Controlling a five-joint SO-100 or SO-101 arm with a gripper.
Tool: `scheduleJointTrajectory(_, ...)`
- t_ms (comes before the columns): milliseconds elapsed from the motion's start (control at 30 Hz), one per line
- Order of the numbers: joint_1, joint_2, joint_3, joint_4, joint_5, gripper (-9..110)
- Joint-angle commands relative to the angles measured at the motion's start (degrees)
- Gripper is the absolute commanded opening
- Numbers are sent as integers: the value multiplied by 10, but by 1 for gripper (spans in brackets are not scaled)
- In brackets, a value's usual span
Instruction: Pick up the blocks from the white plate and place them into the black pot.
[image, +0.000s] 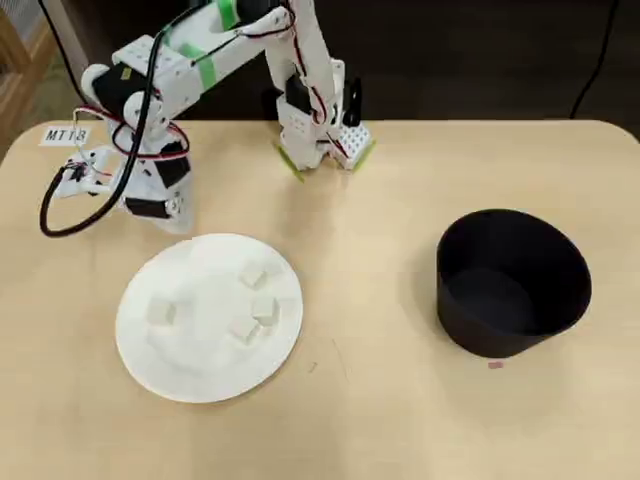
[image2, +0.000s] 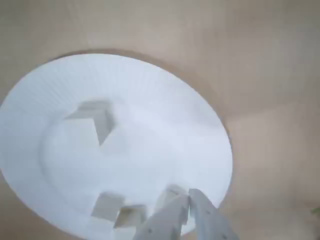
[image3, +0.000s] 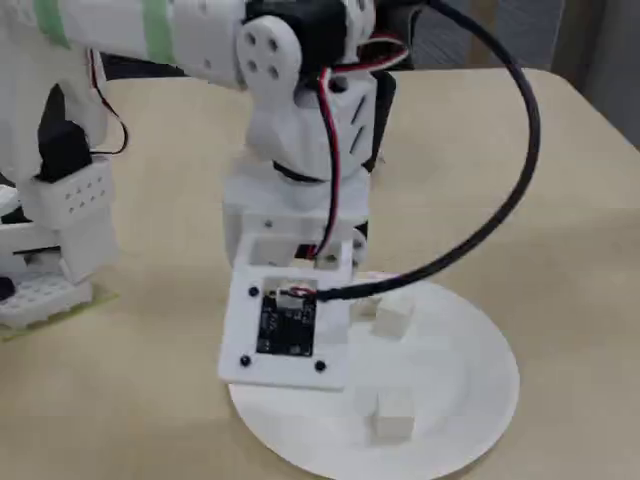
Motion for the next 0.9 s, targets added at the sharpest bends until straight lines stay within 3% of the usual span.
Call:
scheduleJointTrajectory(0, -2, -9, -58, -1, 4, 10)
scheduleJointTrajectory(433, -11, -106, -124, -2, 12, 36)
scheduleJointTrajectory(867, -31, -217, -241, 0, 13, 39)
